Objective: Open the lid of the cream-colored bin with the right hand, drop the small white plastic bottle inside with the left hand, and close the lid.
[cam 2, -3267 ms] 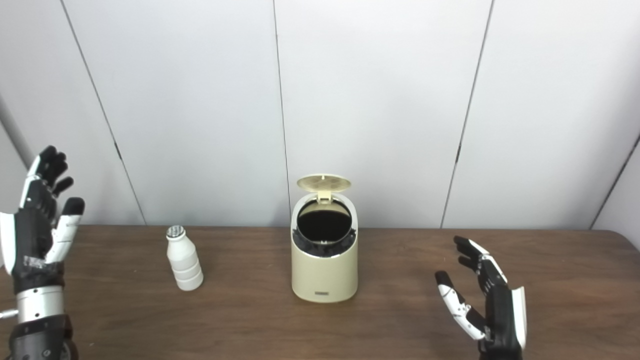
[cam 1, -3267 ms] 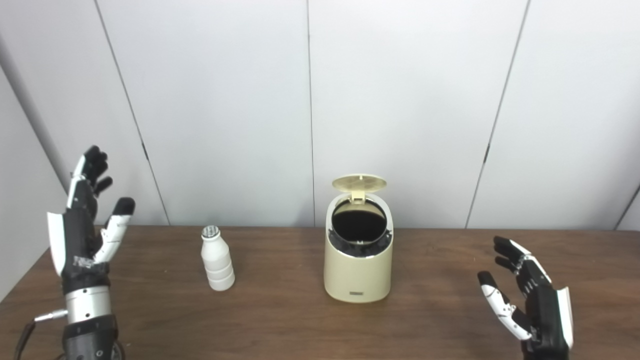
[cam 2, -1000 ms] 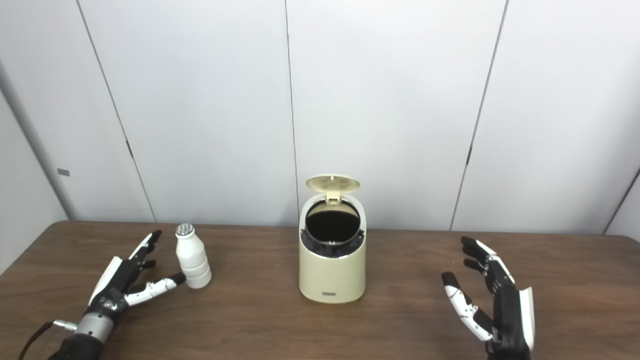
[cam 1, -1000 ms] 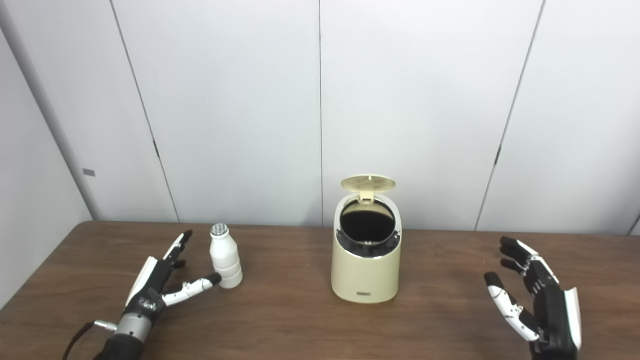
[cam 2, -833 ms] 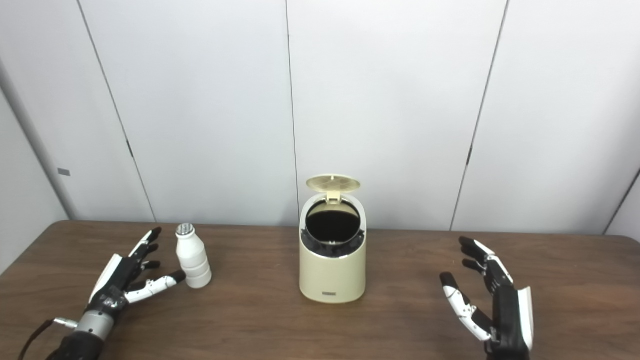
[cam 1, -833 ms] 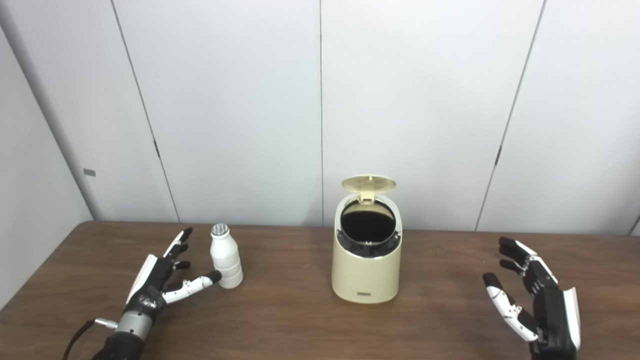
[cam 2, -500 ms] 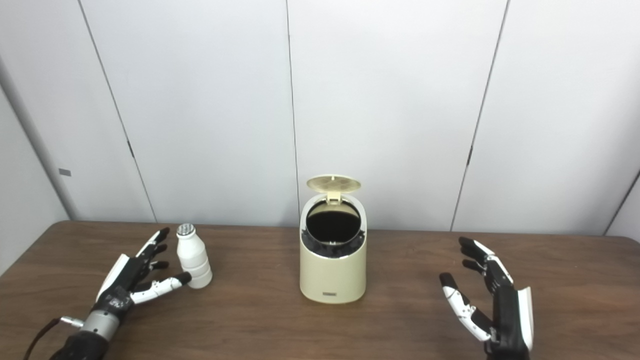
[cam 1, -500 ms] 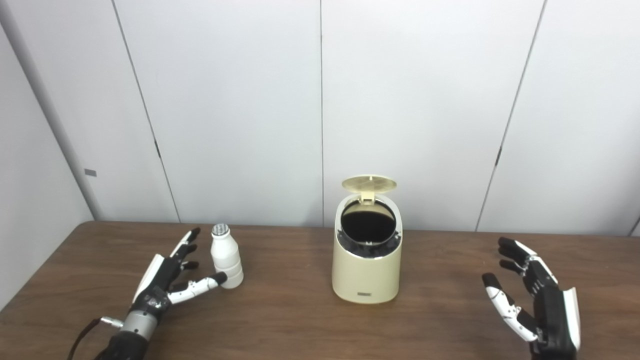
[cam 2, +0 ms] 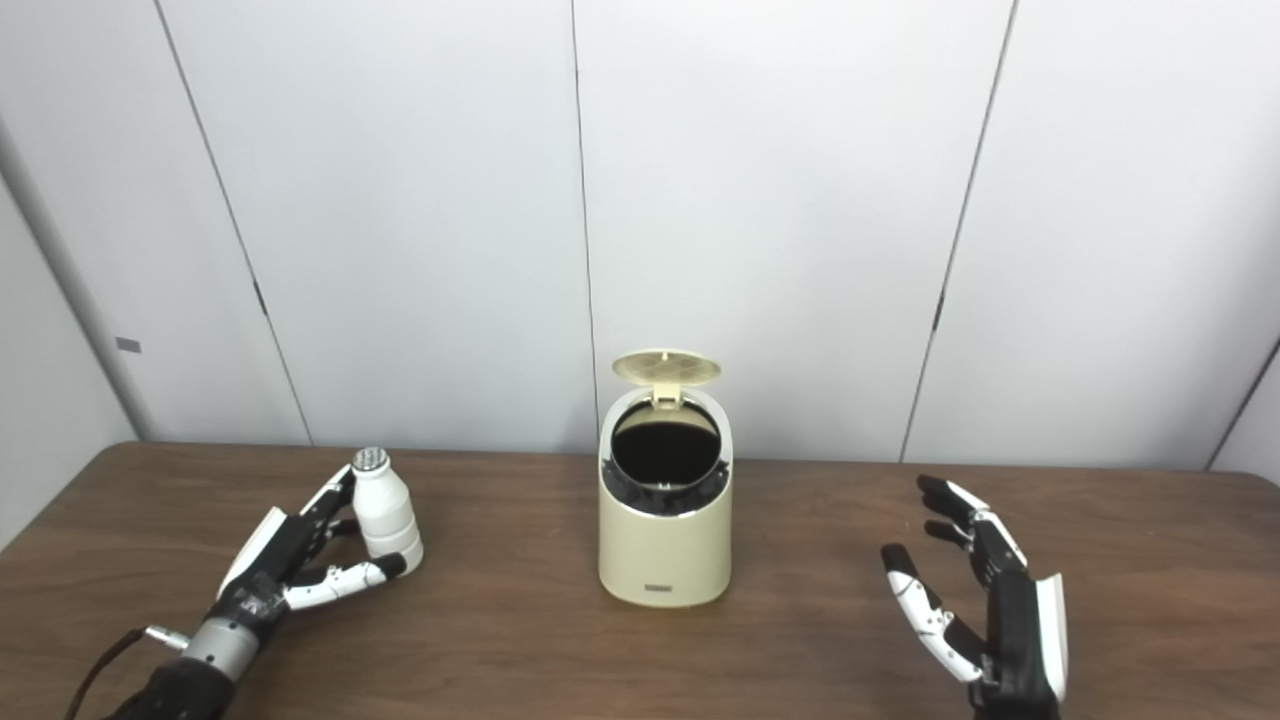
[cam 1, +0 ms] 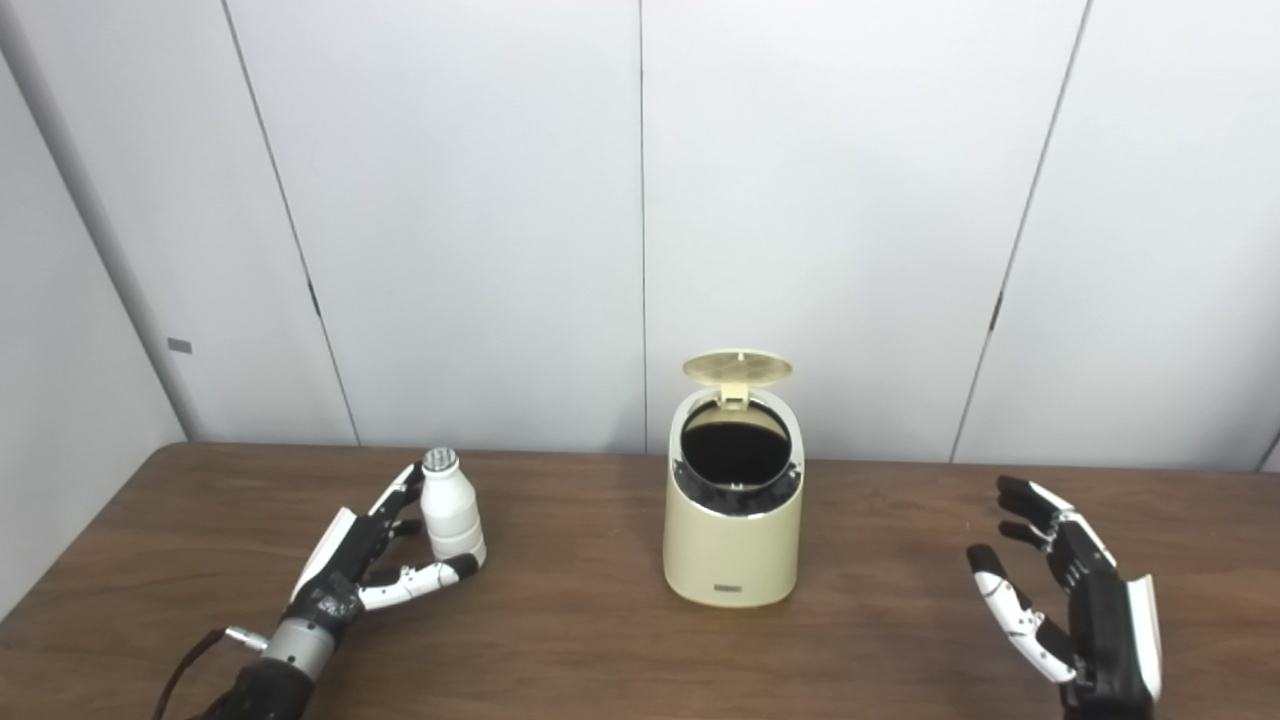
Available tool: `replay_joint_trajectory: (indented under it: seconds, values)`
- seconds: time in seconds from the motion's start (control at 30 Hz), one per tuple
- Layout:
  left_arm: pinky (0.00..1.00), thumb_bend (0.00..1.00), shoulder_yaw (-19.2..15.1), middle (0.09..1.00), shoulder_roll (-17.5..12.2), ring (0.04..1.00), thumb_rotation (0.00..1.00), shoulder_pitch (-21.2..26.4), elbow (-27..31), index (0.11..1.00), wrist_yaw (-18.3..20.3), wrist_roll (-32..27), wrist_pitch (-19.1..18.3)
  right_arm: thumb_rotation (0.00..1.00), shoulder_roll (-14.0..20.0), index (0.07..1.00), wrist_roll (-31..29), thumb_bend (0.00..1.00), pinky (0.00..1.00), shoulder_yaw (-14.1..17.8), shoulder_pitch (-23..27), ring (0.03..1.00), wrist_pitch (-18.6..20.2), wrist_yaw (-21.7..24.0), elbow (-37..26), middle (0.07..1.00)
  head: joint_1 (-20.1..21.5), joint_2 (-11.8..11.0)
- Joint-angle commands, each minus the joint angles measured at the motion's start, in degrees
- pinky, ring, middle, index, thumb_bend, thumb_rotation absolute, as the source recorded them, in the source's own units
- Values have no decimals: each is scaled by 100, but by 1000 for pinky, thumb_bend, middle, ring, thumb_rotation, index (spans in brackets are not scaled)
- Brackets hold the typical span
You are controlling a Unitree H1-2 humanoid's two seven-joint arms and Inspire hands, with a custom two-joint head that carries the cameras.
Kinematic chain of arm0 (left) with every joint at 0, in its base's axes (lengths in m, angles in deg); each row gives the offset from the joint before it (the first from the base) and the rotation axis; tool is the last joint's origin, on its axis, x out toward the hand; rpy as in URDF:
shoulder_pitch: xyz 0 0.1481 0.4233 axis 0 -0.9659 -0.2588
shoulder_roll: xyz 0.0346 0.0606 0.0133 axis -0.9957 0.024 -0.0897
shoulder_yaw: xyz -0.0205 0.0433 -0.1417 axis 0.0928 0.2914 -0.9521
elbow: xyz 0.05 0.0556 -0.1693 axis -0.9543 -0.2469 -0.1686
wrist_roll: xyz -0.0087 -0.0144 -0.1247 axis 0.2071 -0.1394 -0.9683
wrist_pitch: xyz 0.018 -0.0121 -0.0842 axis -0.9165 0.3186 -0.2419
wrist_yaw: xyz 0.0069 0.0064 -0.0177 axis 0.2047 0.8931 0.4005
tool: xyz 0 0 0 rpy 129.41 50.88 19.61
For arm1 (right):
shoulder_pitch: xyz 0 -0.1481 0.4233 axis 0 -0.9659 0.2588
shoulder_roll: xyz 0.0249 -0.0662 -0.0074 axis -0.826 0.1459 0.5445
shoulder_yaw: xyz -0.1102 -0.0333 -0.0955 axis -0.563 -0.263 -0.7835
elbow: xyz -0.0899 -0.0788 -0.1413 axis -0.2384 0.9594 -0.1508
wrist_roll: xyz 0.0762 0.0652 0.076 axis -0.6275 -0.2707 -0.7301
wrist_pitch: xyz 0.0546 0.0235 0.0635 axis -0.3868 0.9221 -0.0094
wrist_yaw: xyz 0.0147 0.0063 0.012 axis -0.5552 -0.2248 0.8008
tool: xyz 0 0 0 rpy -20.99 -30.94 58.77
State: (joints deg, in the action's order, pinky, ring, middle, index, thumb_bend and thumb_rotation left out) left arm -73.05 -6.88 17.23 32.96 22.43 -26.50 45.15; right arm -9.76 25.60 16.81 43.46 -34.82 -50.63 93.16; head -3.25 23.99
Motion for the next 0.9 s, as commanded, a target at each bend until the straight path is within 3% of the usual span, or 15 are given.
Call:
replay_joint_trajectory:
  seconds: [0.0, 0.2, 0.43, 0.57, 0.63, 0.67, 0.73, 0.77, 0.8, 0.87]
  values:
    - [928, 1000, 59, 1000, 28, 998, 454, 227, 12, 1000, 19, 75, 61, 390, -19, 739, 271, 201, 710, 15, -278, 784, -136, -25, 308, 787, 18, -4]
    - [910, 1000, 162, 1000, 62, 995, 467, 413, -140, 1000, -8, 197, 6, 404, -79, 743, 253, 210, 703, 36, -313, 783, -67, 23, 204, 785, 75, -2]
    - [953, 1000, 155, 1000, 172, 1000, 436, 662, -268, 1000, 249, -47, 39, 445, -119, 742, 342, 209, 699, 46, -346, 781, 9, 38, 116, 785, 116, 12]
    - [978, 1000, 165, 1000, 231, 1000, 452, 731, -239, 1000, 123, 82, 75, 434, -149, 747, 347, 215, 700, 44, -370, 784, 77, 63, 41, 788, 148, 8]
    - [928, 1000, 125, 971, 312, 972, 420, 787, -357, 975, -404, 402, 231, 414, -149, 746, 338, 214, 706, 45, -378, 786, 77, 68, 38, 788, 152, 9]
    - [868, 1000, 54, 925, 404, 923, 380, 821, -432, 932, -859, 607, 294, 391, -147, 746, 309, 209, 710, 47, -381, 787, 74, 81, 42, 788, 149, 15]
    - [716, 984, -159, 771, 657, 774, 164, 897, -561, 781, -1895, 942, 350, 383, -148, 747, 288, 213, 720, 53, -390, 791, 80, 91, 41, 789, 153, 28]
    - [546, 788, -255, 610, 770, 605, 53, 941, -637, 623, -2366, 1078, 446, 383, -151, 745, 279, 216, 719, 55, -395, 790, 81, 96, 32, 789, 155, 35]
    - [480, 658, -308, 546, 834, 540, 27, 970, -692, 565, -2651, 1166, 522, 383, -153, 745, 276, 217, 717, 56, -399, 790, 82, 98, 24, 789, 154, 38]
    - [385, 546, -367, 495, 919, 462, 7, 1014, -741, 524, -3025, 1308, 469, 385, -152, 743, 289, 220, 706, 56, -409, 786, 82, 98, 5, 788, 151, 48]
